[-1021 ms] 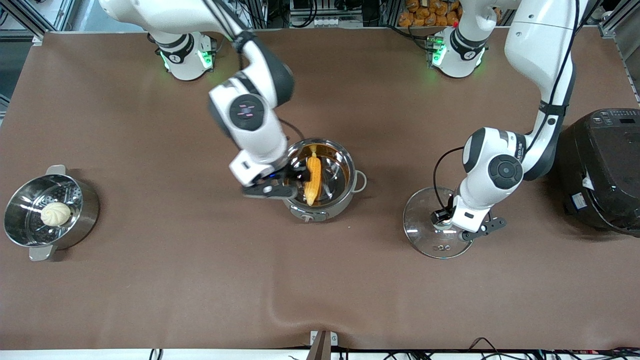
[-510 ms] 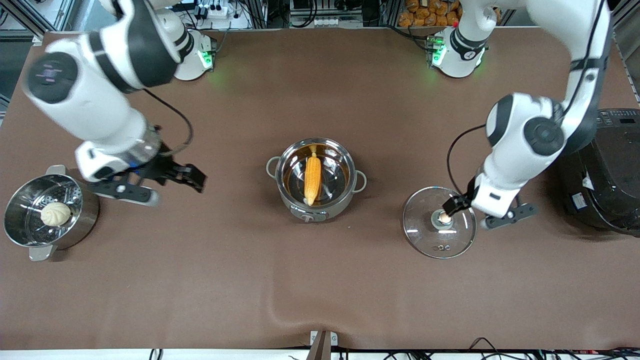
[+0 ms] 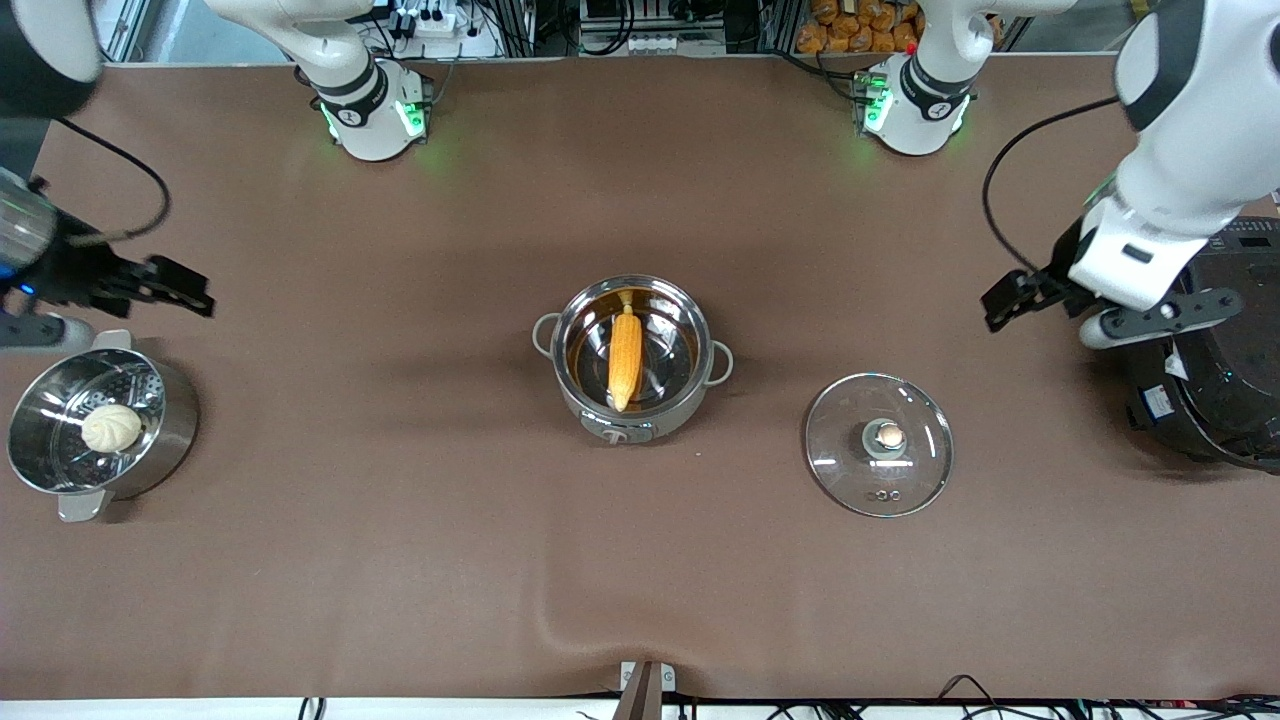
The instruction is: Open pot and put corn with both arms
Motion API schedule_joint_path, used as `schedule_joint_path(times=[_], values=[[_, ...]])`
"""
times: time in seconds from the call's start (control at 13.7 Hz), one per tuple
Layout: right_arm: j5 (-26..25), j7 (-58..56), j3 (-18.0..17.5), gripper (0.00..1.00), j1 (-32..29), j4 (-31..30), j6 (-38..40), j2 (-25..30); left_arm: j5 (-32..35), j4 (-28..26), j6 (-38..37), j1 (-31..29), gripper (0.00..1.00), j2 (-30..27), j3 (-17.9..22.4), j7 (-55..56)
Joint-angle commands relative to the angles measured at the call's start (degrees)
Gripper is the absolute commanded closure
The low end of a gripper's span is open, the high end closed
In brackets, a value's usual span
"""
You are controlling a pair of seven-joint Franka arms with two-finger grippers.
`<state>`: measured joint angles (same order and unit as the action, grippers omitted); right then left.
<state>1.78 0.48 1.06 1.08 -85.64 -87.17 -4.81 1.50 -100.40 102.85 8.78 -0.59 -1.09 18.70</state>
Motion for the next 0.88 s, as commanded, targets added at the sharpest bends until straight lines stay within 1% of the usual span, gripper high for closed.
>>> schedule_joint_path(times=[0.0, 0.07, 0.15, 0.22, 0.44, 0.51, 0.58, 0.66, 0.8], values=[[-2.38, -3.02, -1.06, 0.0, -2.57, -2.24, 3.39, 5.58, -0.18, 7.04, -6.77, -0.61, 0.0, 1.03, 0.47, -5.32], [-3.96, -3.98, -1.06, 0.0, -2.66, -3.73, 3.32, 7.34, -0.18, 8.8, -8.35, -2.96, 0.0, 0.94, -0.14, -6.99], [-4.93, -4.17, -1.06, 0.0, -2.66, -4.09, 3.06, 7.97, -0.18, 10.73, -10.37, -5.16, 0.0, 0.94, -2.23, -7.88], [-4.68, -3.56, -1.06, 0.0, -3.01, -4.09, 3.32, 8.15, -0.27, 12.84, -12.56, -6.14, 0.0, 0.94, -3.12, -9.19], [-4.42, -2.59, -1.15, 0.0, -3.98, -3.13, 4.81, 8.59, -0.18, 16.19, -19.6, -6.24, 0.0, 0.86, -3.13, -19.19], [-3.81, -0.41, -1.06, 0.0, -4.15, -3.13, 4.9, 8.41, -0.18, 16.64, -20.14, -6.15, 0.0, 0.86, -3.13, -20.27], [-2.15, -0.21, -0.97, 0.0, -4.94, -3.21, 4.9, 8.32, -0.27, 16.64, -20.67, -6.06, 0.0, 0.86, -3.48, -20.28], [-1.52, -0.3, -0.97, 0.0, -5.03, -3.3, 4.82, 8.32, -0.27, 16.64, -21.11, -5.88, 0.0, 0.86, -3.74, -20.28], [-1.52, -0.65, -0.97, 0.0, -4.94, -3.56, 5.34, 8.24, -0.71, 16.64, -21.2, -6.15, 0.0, 0.86, -3.83, -20.28]])
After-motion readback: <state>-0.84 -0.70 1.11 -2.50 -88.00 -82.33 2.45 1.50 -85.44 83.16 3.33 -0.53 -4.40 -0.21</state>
